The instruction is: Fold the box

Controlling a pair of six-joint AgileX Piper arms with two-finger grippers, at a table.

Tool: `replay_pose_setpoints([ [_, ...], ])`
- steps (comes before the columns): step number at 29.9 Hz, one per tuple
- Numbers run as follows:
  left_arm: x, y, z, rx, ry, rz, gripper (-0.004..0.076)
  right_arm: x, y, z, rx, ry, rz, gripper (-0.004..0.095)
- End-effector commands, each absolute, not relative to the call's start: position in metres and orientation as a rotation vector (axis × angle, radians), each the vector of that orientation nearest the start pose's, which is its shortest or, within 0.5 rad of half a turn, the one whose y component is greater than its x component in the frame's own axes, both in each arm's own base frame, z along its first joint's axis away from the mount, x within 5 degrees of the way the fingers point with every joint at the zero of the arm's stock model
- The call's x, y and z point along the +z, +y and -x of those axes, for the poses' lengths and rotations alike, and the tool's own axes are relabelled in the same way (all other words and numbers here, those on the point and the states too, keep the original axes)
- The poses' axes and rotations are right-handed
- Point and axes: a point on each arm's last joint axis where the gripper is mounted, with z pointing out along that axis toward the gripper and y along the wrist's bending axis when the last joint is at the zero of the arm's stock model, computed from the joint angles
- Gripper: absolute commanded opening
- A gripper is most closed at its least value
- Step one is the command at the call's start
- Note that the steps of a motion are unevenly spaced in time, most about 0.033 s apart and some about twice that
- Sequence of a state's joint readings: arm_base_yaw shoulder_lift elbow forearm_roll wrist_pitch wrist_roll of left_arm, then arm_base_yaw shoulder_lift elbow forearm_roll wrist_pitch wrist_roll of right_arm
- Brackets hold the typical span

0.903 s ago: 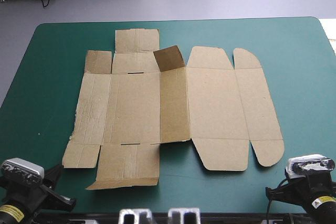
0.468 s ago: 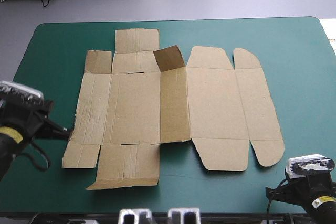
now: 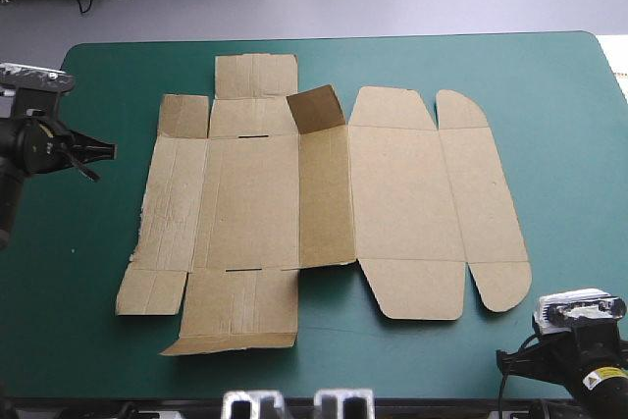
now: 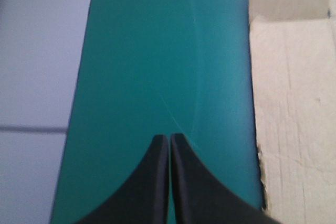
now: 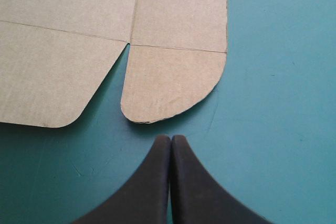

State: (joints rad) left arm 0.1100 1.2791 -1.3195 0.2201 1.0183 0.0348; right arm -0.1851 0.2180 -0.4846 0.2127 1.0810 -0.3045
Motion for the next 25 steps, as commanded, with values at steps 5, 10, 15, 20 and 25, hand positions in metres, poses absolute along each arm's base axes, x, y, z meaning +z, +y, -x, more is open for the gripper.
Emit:
replay_pose_setpoints([
  [5, 0.352, 0.110, -0.264, -0.360, 2.619, 0.431, 0.0013, 0.280, 0.011, -0.034, -0.005, 2.205, 0.122, -0.0024],
  [10, 0.321, 0.130, -0.275, -0.519, 2.695, 0.517, 0.0012, 0.280, 0.011, -0.034, -0.005, 2.205, 0.122, -0.0024],
  [15, 0.295, 0.133, -0.286, -0.546, 2.782, 0.519, 0.0026, 0.280, 0.011, -0.034, -0.005, 2.205, 0.122, -0.0024],
  [20, 0.263, 0.120, -0.296, -0.542, 2.934, 0.431, 0.0195, 0.280, 0.011, -0.034, -0.006, 2.205, 0.122, -0.0024],
  [25, 0.246, 0.101, -0.305, -0.592, 3.001, 0.320, 0.0390, 0.280, 0.011, -0.034, -0.006, 2.205, 0.122, -0.0024],
])
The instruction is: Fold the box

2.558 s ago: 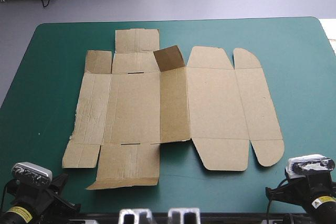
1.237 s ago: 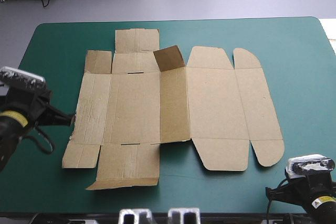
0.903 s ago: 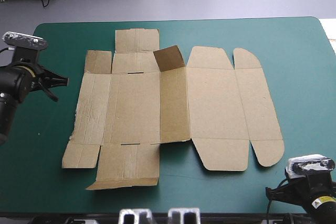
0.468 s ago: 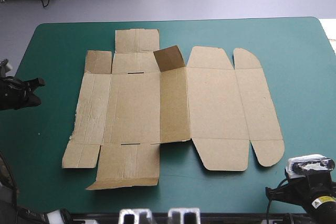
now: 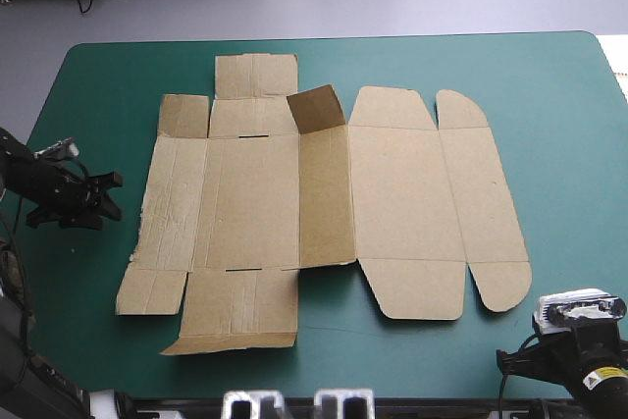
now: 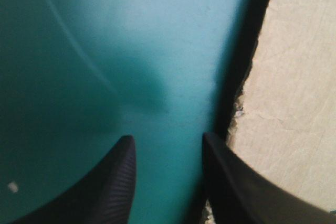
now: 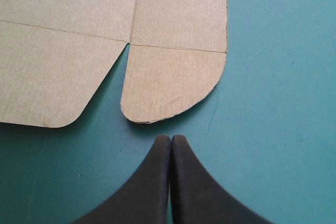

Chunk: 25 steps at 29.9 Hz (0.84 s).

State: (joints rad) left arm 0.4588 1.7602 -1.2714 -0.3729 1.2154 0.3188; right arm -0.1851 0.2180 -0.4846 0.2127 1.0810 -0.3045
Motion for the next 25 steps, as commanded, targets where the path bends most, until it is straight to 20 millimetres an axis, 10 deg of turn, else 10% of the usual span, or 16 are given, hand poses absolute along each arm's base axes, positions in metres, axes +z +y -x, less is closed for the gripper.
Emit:
replay_pose_setpoints([
  [1, 0.245, 0.097, -0.307, -0.596, 3.005, 0.274, 0.0391, 0.280, 0.011, -0.034, -0.006, 2.205, 0.122, -0.0024],
  [25, 0.203, 0.063, -0.290, -0.995, 2.970, 0.115, 0.0390, 0.280, 0.011, -0.034, -0.006, 2.205, 0.122, -0.0024],
])
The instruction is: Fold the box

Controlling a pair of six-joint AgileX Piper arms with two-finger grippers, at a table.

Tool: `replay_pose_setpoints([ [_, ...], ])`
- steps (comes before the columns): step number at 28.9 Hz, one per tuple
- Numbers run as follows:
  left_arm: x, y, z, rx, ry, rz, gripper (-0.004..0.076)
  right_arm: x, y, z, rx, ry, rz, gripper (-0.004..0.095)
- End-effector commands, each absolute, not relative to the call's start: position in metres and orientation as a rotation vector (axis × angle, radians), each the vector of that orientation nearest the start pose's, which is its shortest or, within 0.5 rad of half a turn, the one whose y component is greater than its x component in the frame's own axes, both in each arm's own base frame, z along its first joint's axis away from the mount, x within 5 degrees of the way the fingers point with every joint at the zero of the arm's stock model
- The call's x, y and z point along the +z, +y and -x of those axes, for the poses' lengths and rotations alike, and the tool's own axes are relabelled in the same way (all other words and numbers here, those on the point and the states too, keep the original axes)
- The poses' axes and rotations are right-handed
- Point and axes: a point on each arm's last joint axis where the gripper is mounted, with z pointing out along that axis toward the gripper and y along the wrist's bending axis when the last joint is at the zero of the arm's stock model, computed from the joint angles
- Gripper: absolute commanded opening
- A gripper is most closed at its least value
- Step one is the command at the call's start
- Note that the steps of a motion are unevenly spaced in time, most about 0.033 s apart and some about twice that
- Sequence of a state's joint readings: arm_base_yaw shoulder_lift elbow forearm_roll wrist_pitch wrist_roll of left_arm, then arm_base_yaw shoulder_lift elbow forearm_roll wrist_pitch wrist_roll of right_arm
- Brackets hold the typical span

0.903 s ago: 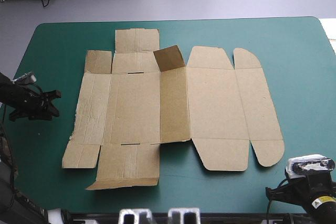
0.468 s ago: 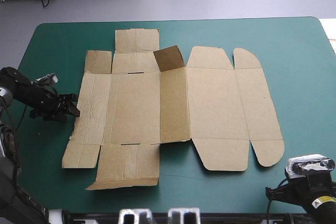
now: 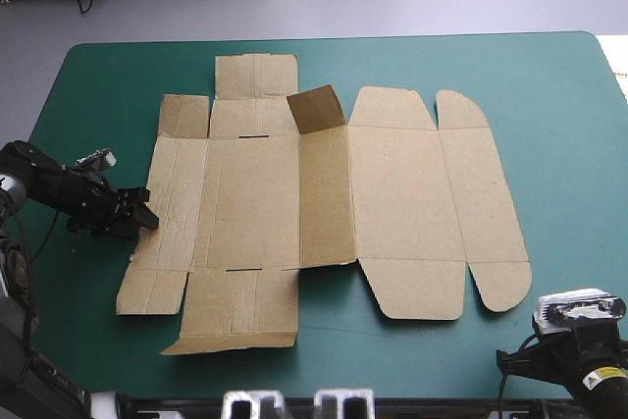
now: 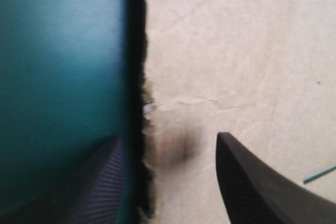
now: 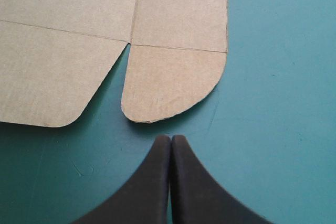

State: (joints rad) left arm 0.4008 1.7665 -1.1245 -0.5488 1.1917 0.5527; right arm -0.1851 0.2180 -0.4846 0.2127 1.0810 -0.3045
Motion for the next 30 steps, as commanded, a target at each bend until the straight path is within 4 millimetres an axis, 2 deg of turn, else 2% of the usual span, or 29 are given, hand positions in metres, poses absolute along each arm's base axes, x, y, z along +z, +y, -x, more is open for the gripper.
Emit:
replay_pose_setpoints([
  [1, 0.200, 0.061, -0.288, -1.025, 2.962, 0.109, 0.0390, 0.280, 0.011, -0.034, -0.006, 2.205, 0.122, -0.0024],
  [8, 0.186, 0.051, -0.275, -1.143, 2.957, 0.126, 0.0389, 0.280, 0.011, -0.034, -0.006, 2.205, 0.122, -0.0024],
  [11, 0.187, 0.051, -0.275, -1.154, 2.946, 0.134, 0.0349, 0.280, 0.011, -0.034, -0.006, 2.205, 0.122, -0.0024],
  [13, 0.188, 0.049, -0.277, -1.179, 2.919, 0.154, 0.0266, 0.280, 0.011, -0.034, -0.006, 2.205, 0.122, -0.0024],
  [15, 0.191, 0.047, -0.280, -1.221, 2.875, 0.188, 0.0149, 0.280, 0.011, -0.034, -0.006, 2.205, 0.122, -0.0024],
  [17, 0.196, 0.046, -0.282, -1.246, 2.827, 0.208, -0.0010, 0.280, 0.011, -0.034, -0.006, 2.205, 0.122, -0.0024],
  [18, 0.199, 0.045, -0.284, -1.241, 2.818, 0.193, -0.0006, 0.280, 0.011, -0.034, -0.006, 2.205, 0.122, -0.0024],
  [21, 0.220, 0.039, -0.290, -1.154, 2.800, 0.074, -0.0010, 0.280, 0.011, -0.034, -0.006, 2.205, 0.122, -0.0024],
  [25, 0.262, 0.021, -0.300, -0.939, 2.772, -0.206, -0.0010, 0.280, 0.011, -0.034, -0.006, 2.205, 0.122, -0.0024],
  [28, 0.295, -0.001, -0.304, -0.712, 2.750, -0.477, -0.0010, 0.280, 0.011, -0.034, -0.004, 2.205, 0.122, -0.0024],
  [29, 0.316, -0.018, -0.309, -0.554, 2.704, -0.648, -0.0010, 0.280, 0.011, -0.034, -0.004, 2.205, 0.122, -0.0024],
  [30, 0.325, -0.027, -0.311, -0.498, 2.672, -0.719, -0.0010, 0.280, 0.011, -0.034, -0.004, 2.205, 0.122, -0.0024],
])
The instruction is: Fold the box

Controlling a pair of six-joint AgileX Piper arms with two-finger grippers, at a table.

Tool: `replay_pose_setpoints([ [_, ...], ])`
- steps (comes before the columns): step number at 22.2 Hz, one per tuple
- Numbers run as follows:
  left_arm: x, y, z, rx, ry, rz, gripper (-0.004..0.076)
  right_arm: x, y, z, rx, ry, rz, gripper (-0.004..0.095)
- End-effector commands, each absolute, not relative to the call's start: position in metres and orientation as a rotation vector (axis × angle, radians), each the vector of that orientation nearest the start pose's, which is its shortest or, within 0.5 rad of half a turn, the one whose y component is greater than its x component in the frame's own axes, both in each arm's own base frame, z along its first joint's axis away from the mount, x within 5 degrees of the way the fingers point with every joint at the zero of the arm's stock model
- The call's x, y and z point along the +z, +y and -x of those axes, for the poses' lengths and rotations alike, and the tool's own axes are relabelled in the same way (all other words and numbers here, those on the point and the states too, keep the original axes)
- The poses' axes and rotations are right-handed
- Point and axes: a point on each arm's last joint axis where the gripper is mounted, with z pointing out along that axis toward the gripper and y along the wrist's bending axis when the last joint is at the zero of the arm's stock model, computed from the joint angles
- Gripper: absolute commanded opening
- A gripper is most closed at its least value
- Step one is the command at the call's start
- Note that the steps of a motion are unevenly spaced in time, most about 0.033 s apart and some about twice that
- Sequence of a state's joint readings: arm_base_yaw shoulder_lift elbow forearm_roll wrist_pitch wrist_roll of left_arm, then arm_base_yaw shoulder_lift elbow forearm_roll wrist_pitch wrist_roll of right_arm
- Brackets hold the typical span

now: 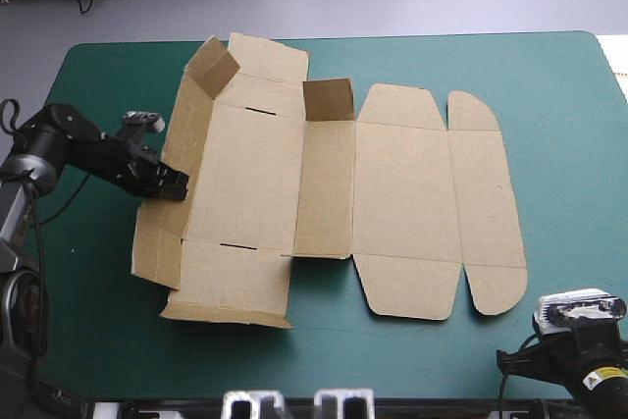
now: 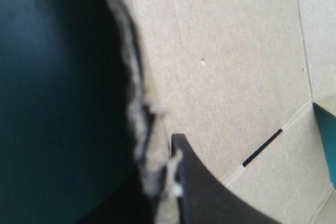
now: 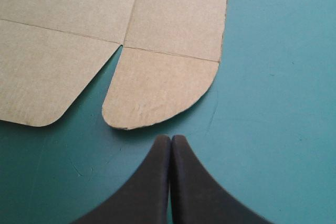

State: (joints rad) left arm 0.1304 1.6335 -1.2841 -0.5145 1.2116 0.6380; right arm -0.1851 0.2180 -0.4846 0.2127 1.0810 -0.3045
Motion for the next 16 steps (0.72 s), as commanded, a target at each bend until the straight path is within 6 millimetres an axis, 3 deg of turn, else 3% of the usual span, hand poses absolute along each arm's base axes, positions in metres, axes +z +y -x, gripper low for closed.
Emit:
replay_pose_setpoints([
  [1, 0.336, -0.037, -0.315, -0.430, 2.626, -0.781, -0.0010, 0.280, 0.011, -0.034, -0.004, 2.205, 0.122, -0.0024],
  [3, 0.359, -0.055, -0.321, -0.314, 2.503, -0.860, -0.0010, 0.280, 0.011, -0.035, 0.001, 2.204, 0.122, -0.0024],
  [4, 0.382, -0.073, -0.327, -0.187, 2.357, -0.919, -0.0010, 0.280, 0.011, -0.035, 0.004, 2.203, 0.121, -0.0024],
  [6, 0.410, -0.094, -0.333, 0.003, 2.155, -0.980, -0.0010, 0.280, 0.011, -0.035, 0.004, 2.203, 0.121, -0.0024],
  [8, 0.423, -0.107, -0.333, 0.109, 2.037, -1.023, -0.0010, 0.280, 0.011, -0.035, 0.004, 2.203, 0.121, -0.0024],
  [12, 0.438, -0.137, -0.329, 0.410, 1.762, -1.253, -0.0010, 0.280, 0.012, -0.035, 0.007, 2.203, 0.121, -0.0024],
  [16, 0.434, -0.170, -0.318, 0.498, 1.609, -1.455, -0.0010, 0.280, 0.012, -0.035, 0.008, 2.203, 0.119, -0.0024],
])
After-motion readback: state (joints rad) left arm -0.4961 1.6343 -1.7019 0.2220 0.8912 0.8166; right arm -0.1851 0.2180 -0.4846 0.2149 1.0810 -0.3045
